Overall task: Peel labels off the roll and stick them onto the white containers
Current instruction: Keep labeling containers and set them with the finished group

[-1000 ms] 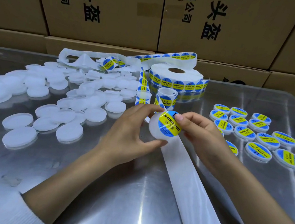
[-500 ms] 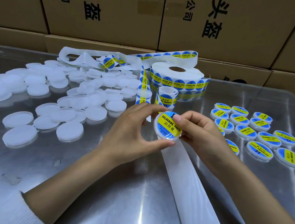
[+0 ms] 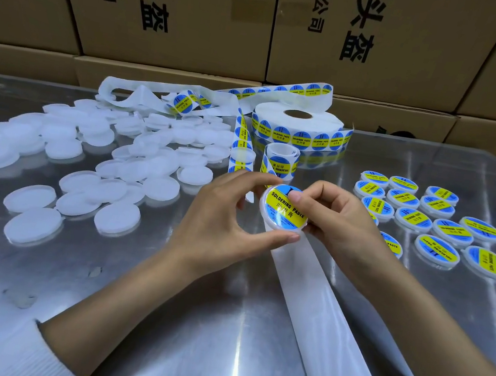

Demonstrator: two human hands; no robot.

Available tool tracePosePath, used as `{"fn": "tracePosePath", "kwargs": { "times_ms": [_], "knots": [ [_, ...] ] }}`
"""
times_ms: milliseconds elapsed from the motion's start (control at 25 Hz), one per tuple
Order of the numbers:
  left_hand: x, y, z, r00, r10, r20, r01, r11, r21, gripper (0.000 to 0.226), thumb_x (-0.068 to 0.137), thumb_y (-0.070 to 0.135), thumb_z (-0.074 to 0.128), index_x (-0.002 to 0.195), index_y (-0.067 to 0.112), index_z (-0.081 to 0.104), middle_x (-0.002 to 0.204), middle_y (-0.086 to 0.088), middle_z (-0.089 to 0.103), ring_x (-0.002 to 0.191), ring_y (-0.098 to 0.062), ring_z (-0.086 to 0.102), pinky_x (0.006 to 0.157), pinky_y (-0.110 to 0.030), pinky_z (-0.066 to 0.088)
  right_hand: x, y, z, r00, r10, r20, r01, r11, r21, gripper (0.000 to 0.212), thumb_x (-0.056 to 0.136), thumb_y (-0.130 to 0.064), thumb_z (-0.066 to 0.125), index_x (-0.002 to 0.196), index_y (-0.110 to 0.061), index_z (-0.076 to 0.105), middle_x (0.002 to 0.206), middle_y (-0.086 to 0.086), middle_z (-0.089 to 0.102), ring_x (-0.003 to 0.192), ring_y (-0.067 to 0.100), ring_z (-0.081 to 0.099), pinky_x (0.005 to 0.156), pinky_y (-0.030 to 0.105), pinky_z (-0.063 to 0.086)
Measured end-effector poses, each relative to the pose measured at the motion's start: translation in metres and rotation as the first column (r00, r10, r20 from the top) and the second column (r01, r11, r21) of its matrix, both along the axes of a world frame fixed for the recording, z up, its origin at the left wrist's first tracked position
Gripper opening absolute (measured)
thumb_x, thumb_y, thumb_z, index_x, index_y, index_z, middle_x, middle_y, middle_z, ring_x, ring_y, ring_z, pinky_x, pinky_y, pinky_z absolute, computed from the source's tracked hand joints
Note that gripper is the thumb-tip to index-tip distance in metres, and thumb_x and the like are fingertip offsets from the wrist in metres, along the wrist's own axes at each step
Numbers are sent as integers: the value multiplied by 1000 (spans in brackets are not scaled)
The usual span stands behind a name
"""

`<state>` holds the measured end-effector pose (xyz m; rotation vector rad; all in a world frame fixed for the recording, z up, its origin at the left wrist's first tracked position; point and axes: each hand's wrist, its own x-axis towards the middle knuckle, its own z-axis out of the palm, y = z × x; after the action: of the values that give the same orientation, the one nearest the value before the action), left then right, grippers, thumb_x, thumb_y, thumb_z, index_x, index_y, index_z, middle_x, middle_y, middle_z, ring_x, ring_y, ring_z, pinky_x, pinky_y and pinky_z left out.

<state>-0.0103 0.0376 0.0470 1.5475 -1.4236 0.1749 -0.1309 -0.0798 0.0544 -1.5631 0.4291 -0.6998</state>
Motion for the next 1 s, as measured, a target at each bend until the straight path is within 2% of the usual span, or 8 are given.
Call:
{"fn": "tracePosePath", "kwargs": {
  "times_ms": [160, 320, 520, 640, 720, 840, 920, 1000],
  "knots": [
    [-3, 1, 2, 999, -2, -32, 0, 999, -39, 54, 60, 40, 85, 106, 19, 66, 94, 12, 67, 78, 4, 52, 66, -10, 37, 1, 2, 0, 998, -26, 55, 34, 989, -144, 19, 82, -10, 68, 66, -13, 57, 61, -3, 66, 59, 7, 60, 57, 18, 48],
    [-4, 2, 2, 998, 19, -57, -22, 998, -55, 52, 59, 41, 84, 104, 20, 67, 89, 10, 68, 74, 2, 52, 65, -10, 37, 1, 3, 0, 998, -34, 52, 46, 966, -253, 17, 81, -10, 69, 71, -14, 57, 69, -1, 68, 65, 11, 63, 64, 27, 52],
    [-3, 2, 1, 996, 48, -70, -52, 997, -53, 49, 58, 37, 87, 100, 20, 69, 86, 14, 65, 69, 6, 48, 65, -6, 34, 0, 2, -2, 981, -180, -73, 125, 872, -474, 15, 80, -27, 71, 76, -24, 57, 107, -8, 67, 70, 23, 67, 71, 45, 55],
    [-1, 2, 3, 995, 61, -77, -66, 996, -63, 49, 59, 34, 88, 102, 20, 69, 85, 14, 65, 69, 5, 49, 66, -7, 35, 1, 6, -1, 971, -232, -49, 169, 821, -546, 17, 77, -38, 71, 85, -32, 57, 116, -14, 59, 67, 13, 66, 69, 37, 55],
    [-1, 3, 4, 995, 59, -76, -63, 996, -59, 50, 59, 35, 88, 103, 20, 69, 87, 13, 66, 70, 3, 49, 66, -8, 35, -2, 5, 0, 956, -274, -103, 170, 807, -566, 42, 71, -53, 69, 107, -38, 52, 118, -16, 55, 68, 5, 65, 66, 27, 53],
    [-5, 3, 5, 997, 39, -59, -43, 997, -68, 52, 60, 39, 85, 106, 19, 68, 90, 12, 66, 72, 3, 49, 67, -8, 35, -3, 1, 5, 947, -256, -193, 153, 890, -431, 73, 56, -73, 58, 117, -34, 50, 106, -14, 61, 70, 4, 65, 67, 26, 52],
    [-7, 3, 6, 999, 9, -36, -12, 996, -84, 54, 62, 40, 82, 109, 18, 66, 92, 14, 64, 74, 1, 48, 69, -8, 35, -3, 4, 6, 976, -85, -202, 32, 967, -253, 57, 58, -70, 57, 95, -27, 63, 79, -5, 66, 58, 6, 59, 57, 24, 48],
    [-9, 3, 6, 1000, -8, -18, 6, 995, -101, 57, 62, 40, 82, 112, 18, 65, 95, 12, 64, 74, -2, 48, 72, -9, 36, -1, 12, 5, 981, 85, -174, -106, 987, -118, 36, 69, -61, 63, 69, -26, 62, 55, -1, 55, 47, 10, 49, 49, 21, 40]
  ]
}}
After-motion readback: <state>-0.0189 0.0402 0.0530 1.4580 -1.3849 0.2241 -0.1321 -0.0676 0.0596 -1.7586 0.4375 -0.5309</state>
